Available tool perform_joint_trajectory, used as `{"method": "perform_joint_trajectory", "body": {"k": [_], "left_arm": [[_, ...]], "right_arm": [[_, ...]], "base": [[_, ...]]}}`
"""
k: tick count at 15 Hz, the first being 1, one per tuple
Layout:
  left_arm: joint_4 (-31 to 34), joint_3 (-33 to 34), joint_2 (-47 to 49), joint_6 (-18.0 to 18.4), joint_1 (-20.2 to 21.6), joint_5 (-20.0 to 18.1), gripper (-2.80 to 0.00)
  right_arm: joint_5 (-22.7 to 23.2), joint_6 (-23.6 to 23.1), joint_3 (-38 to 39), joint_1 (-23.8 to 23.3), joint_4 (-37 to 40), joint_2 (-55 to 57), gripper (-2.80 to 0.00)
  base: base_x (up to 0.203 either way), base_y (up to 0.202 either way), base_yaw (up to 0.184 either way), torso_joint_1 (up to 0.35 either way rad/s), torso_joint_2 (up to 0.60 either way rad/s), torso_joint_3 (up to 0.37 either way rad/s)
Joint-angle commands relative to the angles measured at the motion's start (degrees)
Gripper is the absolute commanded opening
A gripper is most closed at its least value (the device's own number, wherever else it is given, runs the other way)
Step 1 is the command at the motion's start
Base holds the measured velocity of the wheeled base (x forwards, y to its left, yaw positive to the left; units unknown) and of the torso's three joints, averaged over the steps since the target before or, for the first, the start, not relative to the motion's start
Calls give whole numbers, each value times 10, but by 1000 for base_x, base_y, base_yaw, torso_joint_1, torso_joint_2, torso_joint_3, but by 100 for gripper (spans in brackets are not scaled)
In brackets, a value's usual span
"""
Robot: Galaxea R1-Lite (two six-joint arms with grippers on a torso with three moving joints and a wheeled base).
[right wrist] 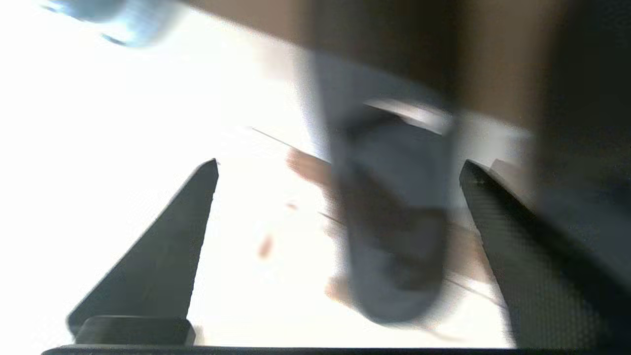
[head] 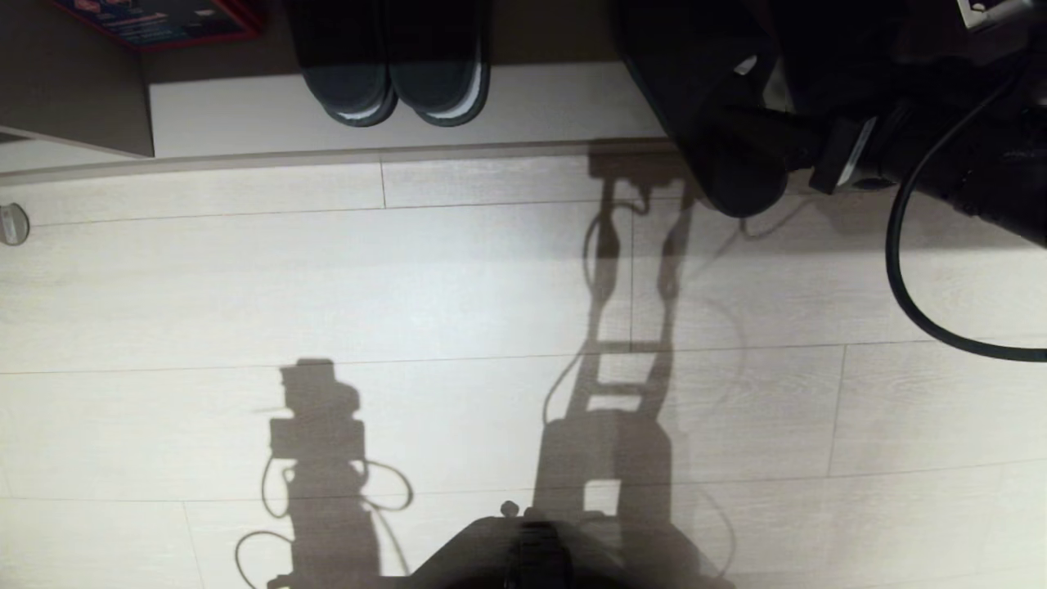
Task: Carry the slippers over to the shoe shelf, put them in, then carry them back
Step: Place the slippers into the shoe cabinet
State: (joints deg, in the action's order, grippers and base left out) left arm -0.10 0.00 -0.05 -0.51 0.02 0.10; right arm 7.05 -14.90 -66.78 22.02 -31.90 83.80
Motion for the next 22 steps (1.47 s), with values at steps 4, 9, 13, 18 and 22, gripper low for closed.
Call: {"method": "perform_joint_trajectory", "body": {"k": [4, 9, 13, 18, 22], "left_arm": [[0, 0, 0, 1, 0, 0, -280], [0, 0, 0, 2, 0, 0, -280], [0, 0, 0, 1, 0, 0, -280], [0, 0, 0, 1, 1, 0, -280], [0, 0, 0, 1, 1, 0, -280]], "right_arm": [[-28, 35, -59, 74, 12, 60, -280], [-129, 35, -174, 104, 12, 195, -280], [-172, 15, -241, 89, -34, 233, -280], [-174, 11, -281, 52, -42, 244, -280], [-197, 12, -289, 39, -43, 250, -280]], "base": [[0, 0, 0, 0, 0, 0], [0, 0, 0, 0, 0, 0], [0, 0, 0, 0, 0, 0], [0, 0, 0, 0, 0, 0], [0, 0, 0, 0, 0, 0]]}}
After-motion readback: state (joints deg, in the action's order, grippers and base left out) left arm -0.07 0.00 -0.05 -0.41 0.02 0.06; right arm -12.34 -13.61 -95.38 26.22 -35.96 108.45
